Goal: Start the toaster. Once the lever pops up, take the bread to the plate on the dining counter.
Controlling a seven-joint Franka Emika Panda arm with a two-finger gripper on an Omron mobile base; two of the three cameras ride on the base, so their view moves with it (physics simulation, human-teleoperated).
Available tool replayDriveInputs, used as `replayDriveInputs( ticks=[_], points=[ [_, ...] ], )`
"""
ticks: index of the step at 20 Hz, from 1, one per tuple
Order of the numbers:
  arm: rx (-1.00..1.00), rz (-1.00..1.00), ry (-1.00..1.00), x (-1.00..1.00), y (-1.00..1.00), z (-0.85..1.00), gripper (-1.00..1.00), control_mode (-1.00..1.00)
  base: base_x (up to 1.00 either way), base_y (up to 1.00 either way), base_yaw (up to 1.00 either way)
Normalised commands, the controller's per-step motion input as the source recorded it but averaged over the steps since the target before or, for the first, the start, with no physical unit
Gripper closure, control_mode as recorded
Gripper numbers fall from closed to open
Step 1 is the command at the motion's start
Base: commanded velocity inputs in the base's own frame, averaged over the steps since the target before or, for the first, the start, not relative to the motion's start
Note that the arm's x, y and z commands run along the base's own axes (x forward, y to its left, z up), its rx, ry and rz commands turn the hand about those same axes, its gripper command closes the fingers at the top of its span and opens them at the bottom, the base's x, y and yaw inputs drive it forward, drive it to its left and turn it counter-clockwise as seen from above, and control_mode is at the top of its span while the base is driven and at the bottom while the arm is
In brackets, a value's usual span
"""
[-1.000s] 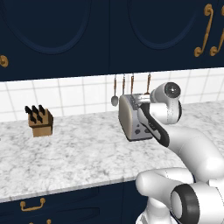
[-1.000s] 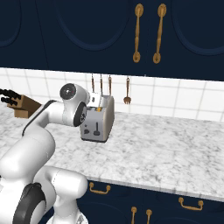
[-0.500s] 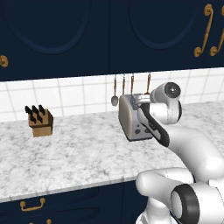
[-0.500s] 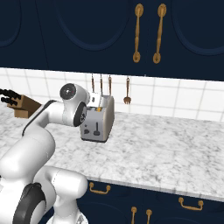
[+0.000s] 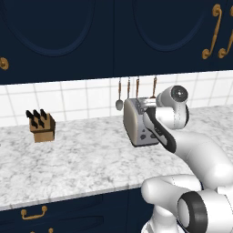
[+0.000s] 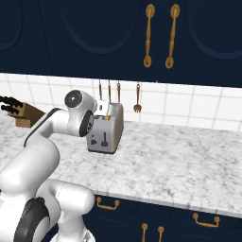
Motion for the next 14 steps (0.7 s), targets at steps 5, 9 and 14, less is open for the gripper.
replayDriveInputs(
  ticks=[5, 9, 14],
  points=[
    [0.00, 0.00, 0.00, 0.00, 0.00, 0.00, -1.00, -1.00, 0.00, 0.00, 0.00],
    [0.00, 0.00, 0.00, 0.00, 0.00, 0.00, -1.00, -1.00, 0.00, 0.00, 0.00],
    [0.00, 0.00, 0.00, 0.00, 0.00, 0.00, -1.00, -1.00, 0.00, 0.00, 0.00]
  ],
)
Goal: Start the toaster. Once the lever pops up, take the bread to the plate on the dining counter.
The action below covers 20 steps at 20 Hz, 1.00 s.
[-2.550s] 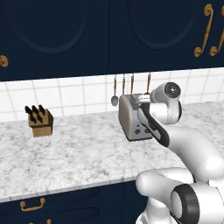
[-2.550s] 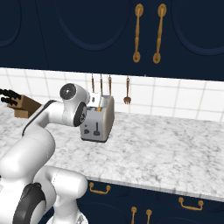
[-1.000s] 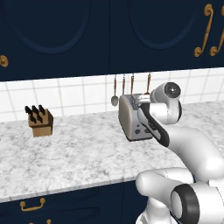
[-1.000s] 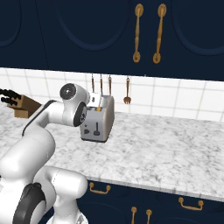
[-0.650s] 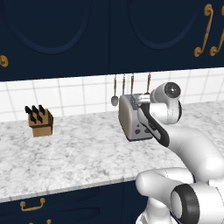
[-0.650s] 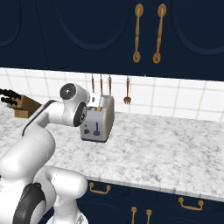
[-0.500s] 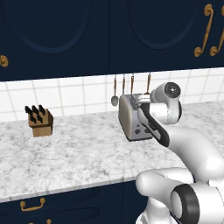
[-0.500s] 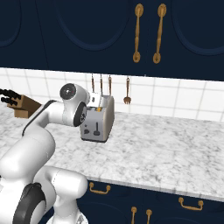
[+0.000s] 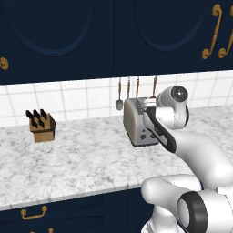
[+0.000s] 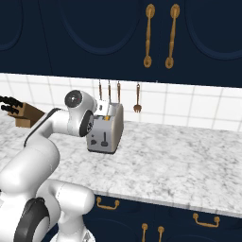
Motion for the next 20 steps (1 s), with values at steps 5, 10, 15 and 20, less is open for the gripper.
replayDriveInputs(
  ticks=[5, 10, 15, 20],
  points=[
    [0.00, 0.00, 0.00, 0.00, 0.00, 0.00, -1.00, -1.00, 0.00, 0.00, 0.00],
    [0.00, 0.00, 0.00, 0.00, 0.00, 0.00, -1.00, -1.00, 0.00, 0.00, 0.00],
    [0.00, 0.00, 0.00, 0.00, 0.00, 0.00, -1.00, -1.00, 0.00, 0.00, 0.00],
    [0.00, 0.00, 0.00, 0.00, 0.00, 0.00, -1.00, -1.00, 0.00, 0.00, 0.00]
  ],
)
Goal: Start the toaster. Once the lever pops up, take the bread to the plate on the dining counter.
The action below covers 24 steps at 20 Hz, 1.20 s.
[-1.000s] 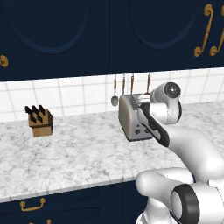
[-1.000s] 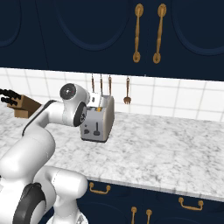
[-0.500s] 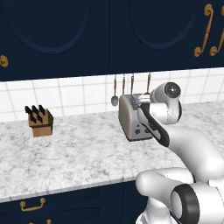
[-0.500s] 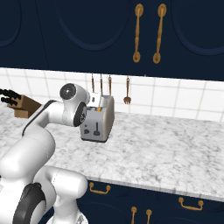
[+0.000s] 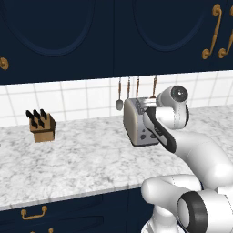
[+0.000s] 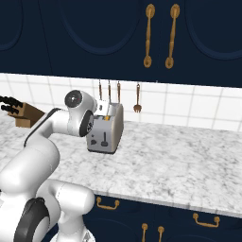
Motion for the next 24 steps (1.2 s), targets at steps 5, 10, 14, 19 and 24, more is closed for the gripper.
replayDriveInputs(
  ticks=[5, 10, 14, 19, 24],
  points=[
    [0.00, 0.00, 0.00, 0.00, 0.00, 0.00, -1.00, -1.00, 0.00, 0.00, 0.00],
    [0.00, 0.00, 0.00, 0.00, 0.00, 0.00, -1.00, -1.00, 0.00, 0.00, 0.00],
    [0.00, 0.00, 0.00, 0.00, 0.00, 0.00, -1.00, -1.00, 0.00, 0.00, 0.00],
    [0.00, 0.00, 0.00, 0.00, 0.00, 0.00, -1.00, -1.00, 0.00, 0.00, 0.00],
    [0.00, 0.00, 0.00, 0.00, 0.00, 0.00, -1.00, -1.00, 0.00, 0.00, 0.00]
  ],
)
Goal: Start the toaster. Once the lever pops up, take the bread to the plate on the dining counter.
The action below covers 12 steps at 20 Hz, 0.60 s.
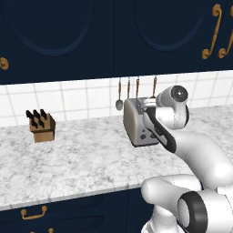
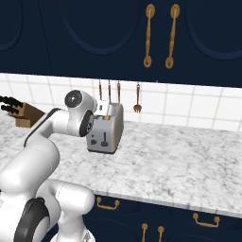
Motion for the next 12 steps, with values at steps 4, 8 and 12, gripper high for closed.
replayDriveInputs(
  ticks=[4, 8, 12],
  points=[
    [0.00, 0.00, 0.00, 0.00, 0.00, 0.00, -1.00, -1.00, 0.00, 0.00, 0.00],
    [0.00, 0.00, 0.00, 0.00, 0.00, 0.00, -1.00, -1.00, 0.00, 0.00, 0.00],
    [0.00, 0.00, 0.00, 0.00, 0.00, 0.00, -1.00, -1.00, 0.00, 0.00, 0.00]
  ],
)
